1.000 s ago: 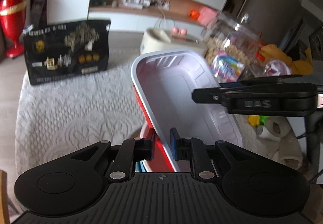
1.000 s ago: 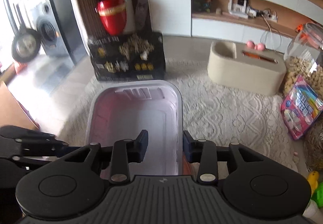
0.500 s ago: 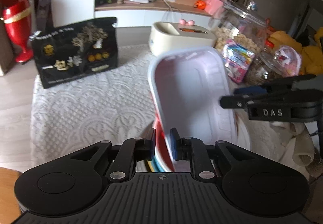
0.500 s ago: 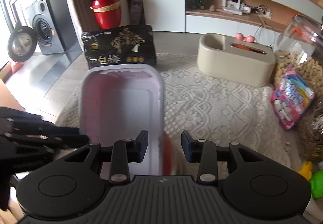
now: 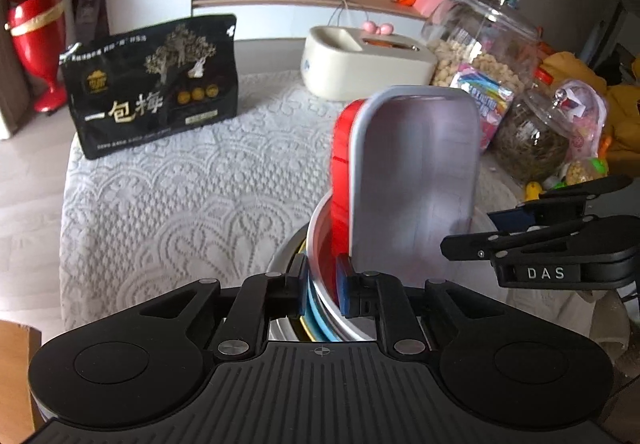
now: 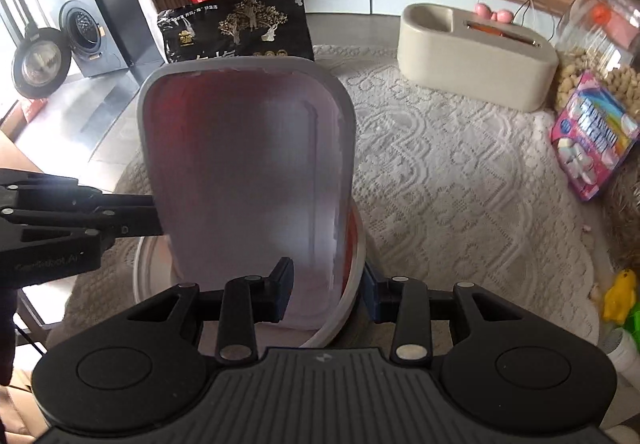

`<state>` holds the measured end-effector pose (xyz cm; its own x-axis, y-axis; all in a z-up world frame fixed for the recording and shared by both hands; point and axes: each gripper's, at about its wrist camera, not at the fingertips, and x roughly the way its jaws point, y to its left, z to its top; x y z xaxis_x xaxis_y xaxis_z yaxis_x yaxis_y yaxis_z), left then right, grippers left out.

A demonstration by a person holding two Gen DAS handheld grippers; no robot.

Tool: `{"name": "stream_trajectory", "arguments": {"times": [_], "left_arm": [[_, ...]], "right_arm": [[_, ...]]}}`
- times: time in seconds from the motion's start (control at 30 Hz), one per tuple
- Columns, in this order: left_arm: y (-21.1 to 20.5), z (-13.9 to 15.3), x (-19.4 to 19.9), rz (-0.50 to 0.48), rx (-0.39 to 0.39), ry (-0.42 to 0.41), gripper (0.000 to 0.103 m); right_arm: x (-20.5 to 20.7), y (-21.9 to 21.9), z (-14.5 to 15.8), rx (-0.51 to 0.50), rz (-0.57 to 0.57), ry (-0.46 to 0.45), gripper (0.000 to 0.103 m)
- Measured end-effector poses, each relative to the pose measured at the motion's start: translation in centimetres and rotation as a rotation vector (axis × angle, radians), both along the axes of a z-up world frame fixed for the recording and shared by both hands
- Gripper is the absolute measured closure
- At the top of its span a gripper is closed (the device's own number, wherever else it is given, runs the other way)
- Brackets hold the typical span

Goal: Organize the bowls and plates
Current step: 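Push the plastic tray down into the white bowl with both tools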

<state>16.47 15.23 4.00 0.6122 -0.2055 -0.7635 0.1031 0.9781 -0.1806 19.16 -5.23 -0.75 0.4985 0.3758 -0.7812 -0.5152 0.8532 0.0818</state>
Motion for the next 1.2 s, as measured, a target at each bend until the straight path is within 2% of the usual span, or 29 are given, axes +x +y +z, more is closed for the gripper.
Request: {"name": "stream_trajectory", "arguments": {"times": [0.27, 0.5, 0.67, 0.8, 0.93, 1.03, 1.2], "left_arm": [[0.3, -0.1, 0.1, 0.012, -0.025, -0.001, 0.087], [0.7, 0.2, 0.1, 0.032, -0.045, -0.009, 0.087], [0.6, 0.2, 0.0, 0.061, -0.007, -0.011, 0.087], [0.8, 0.2, 0.0, 0.053, -0.032, 0.002, 0.088], [0.4, 0.9, -0.5, 0.009, -0.083, -0.041, 0.089], [0.0, 1.0, -0.6, 0.012, -0.052, -0.052, 0.089], [0.1, 0.7, -1.0, 0.051, -0.046, -0.037, 0.089]], "right_arm": [[0.6, -0.4, 0.8, 0.049, -0.020, -0.046, 0.066], [0.0, 0.4, 1.1, 0.020, -0.024, -0.080, 0.066], [-0.3, 0.3, 0.6, 0.002, -0.022, -0.072, 0.066], [-0.3, 0.2, 0.3, 0.005, -0.026, -0.053, 0.066], [-0.3, -0.2, 0.4, 0.036, -0.034, -0.040, 0.065], [-0.2, -0.4, 0.4, 0.054, -0.033, -0.039, 0.065], [-0.7, -0.5, 0.0, 0.050, -0.036, -0.053, 0.065]]}}
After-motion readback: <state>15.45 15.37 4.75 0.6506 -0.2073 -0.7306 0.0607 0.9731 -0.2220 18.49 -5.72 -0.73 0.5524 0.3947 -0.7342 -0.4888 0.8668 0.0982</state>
